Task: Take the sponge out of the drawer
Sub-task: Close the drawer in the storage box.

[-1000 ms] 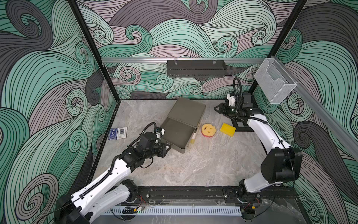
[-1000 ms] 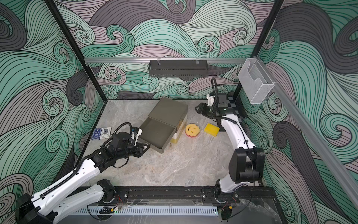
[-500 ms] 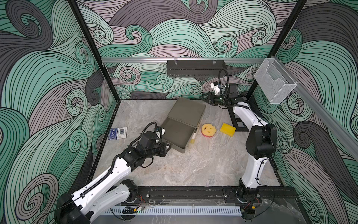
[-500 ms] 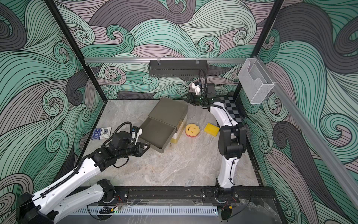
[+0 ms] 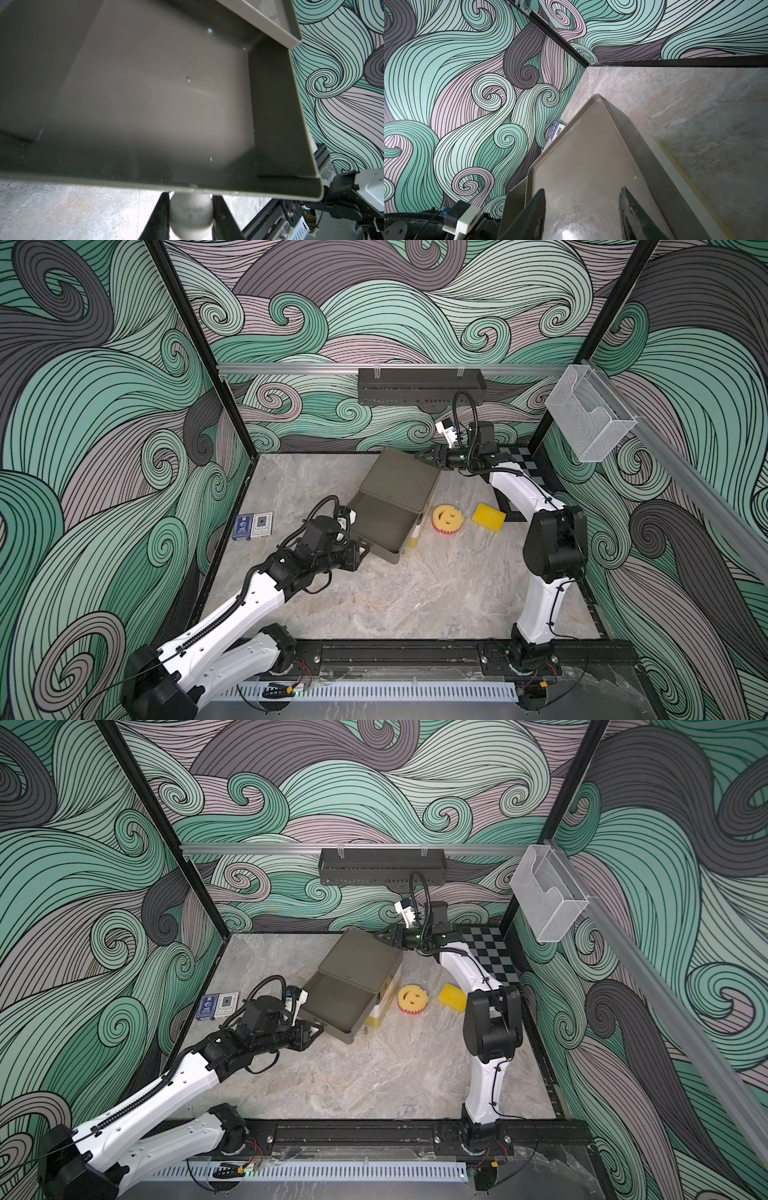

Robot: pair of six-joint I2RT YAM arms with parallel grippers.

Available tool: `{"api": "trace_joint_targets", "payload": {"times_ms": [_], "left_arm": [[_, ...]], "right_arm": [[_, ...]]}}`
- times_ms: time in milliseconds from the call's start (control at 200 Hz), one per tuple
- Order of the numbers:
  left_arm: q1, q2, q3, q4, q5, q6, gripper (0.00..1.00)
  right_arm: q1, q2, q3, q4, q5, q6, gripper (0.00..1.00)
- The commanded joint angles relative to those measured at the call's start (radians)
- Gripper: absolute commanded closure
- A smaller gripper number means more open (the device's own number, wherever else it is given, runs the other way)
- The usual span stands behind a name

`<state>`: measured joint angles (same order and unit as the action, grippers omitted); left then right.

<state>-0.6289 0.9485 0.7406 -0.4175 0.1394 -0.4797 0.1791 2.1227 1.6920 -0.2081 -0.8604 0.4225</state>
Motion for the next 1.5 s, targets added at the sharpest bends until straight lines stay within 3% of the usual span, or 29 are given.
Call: {"api": "trace_joint_targets", "payload": {"times_ms": [0,145,355,1011,1496], "left_arm": [[-0.002,0.002,0.04,0.025,-0.021,0.007,0.89],[-0.001,-0.011,0.027,0.024,-0.027,0.008,0.89],[-0.001,-0.01,0.023,0.026,-0.027,0.007,0.89],[-0.001,0.103,0.043,0.133,-0.034,0.003,0.89],[0.0,0.237,0.129,0.24,-0.079,0.019,0.89]], "right_arm": [[-0.008,-0.017,-0.014,0.047,-0.038,0.004,0.43],[-0.025,-0.026,-0.001,0.12,-0.054,0.068,0.41],[-0.055,0.09,0.095,0.089,-0.078,0.085,0.4],[0.017,0.041,-0.106,0.132,-0.148,0.022,0.4],[0.033,0.097,-0.107,0.15,-0.147,0.044,0.41]]}}
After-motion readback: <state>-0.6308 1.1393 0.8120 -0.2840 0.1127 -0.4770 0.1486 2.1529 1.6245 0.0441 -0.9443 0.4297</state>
